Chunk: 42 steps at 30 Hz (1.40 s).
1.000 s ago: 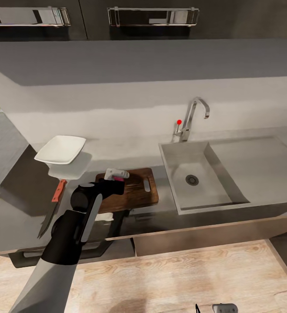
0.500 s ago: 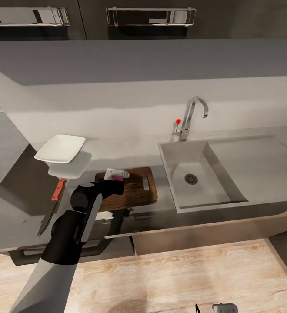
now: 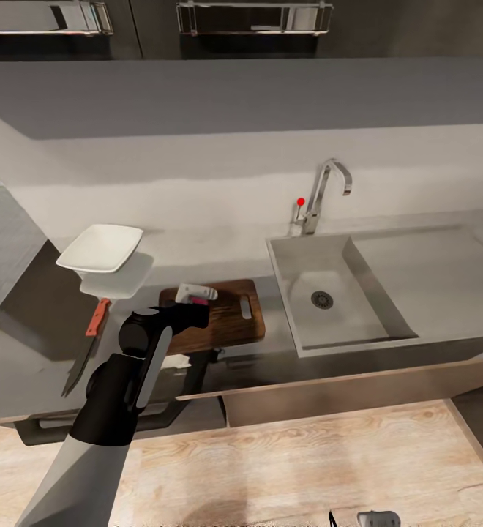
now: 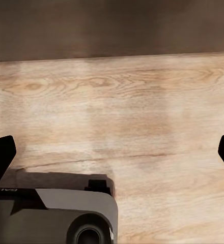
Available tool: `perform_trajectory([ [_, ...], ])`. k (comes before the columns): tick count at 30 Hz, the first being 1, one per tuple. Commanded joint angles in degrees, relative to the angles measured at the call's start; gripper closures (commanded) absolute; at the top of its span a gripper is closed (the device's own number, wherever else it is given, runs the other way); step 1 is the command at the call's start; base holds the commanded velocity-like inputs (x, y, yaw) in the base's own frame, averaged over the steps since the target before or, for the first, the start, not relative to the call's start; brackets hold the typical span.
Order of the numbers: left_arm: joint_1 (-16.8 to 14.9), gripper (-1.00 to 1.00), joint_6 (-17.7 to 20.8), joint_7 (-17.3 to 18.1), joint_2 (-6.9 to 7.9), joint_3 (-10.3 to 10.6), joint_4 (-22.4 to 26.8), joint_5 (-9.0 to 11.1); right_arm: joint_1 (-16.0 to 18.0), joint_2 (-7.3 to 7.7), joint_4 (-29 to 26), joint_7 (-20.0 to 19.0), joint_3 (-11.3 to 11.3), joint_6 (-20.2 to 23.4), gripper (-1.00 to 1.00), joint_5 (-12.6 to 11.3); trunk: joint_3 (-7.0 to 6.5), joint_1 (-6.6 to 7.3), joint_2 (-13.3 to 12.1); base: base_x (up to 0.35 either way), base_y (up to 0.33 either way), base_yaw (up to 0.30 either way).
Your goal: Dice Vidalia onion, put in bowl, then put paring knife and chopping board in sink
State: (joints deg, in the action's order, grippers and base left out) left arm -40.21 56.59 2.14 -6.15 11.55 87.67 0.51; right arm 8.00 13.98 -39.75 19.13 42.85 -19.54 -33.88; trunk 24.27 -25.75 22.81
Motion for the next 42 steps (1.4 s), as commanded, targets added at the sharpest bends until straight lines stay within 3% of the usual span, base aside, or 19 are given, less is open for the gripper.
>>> perform_trajectory([
  [1,-0.05,1.0,0.27,0.21,-0.01,-0.04,0.04,-0.08,0.08,0.09,-0.06,0.38,0.48,-0.33,-1.0,-0.57,0.18,-0.03,0.11,0.0,0.0,0.0],
  [14,-0.05,1.0,0.27,0.22,-0.02,-0.04,0.0,-0.08,0.08,0.09,-0.06,0.39,0.48,-0.33,-1.0,-0.57,1.29,-0.03,0.11,0.0,0.0,0.0],
  [23,-0.05,1.0,0.27,0.19,-0.01,-0.04,0.04,-0.11,0.08,0.09,-0.06,0.38,0.48,-0.39,-1.0,-0.57,1.36,-0.03,0.11,0.0,0.0,0.0],
  [42,-0.05,1.0,0.27,0.15,-0.03,-0.04,0.12,-0.33,0.08,0.09,-0.06,0.38,0.48,-0.41,-1.0,-0.57,-0.07,-0.03,0.11,0.0,0.0,0.0],
])
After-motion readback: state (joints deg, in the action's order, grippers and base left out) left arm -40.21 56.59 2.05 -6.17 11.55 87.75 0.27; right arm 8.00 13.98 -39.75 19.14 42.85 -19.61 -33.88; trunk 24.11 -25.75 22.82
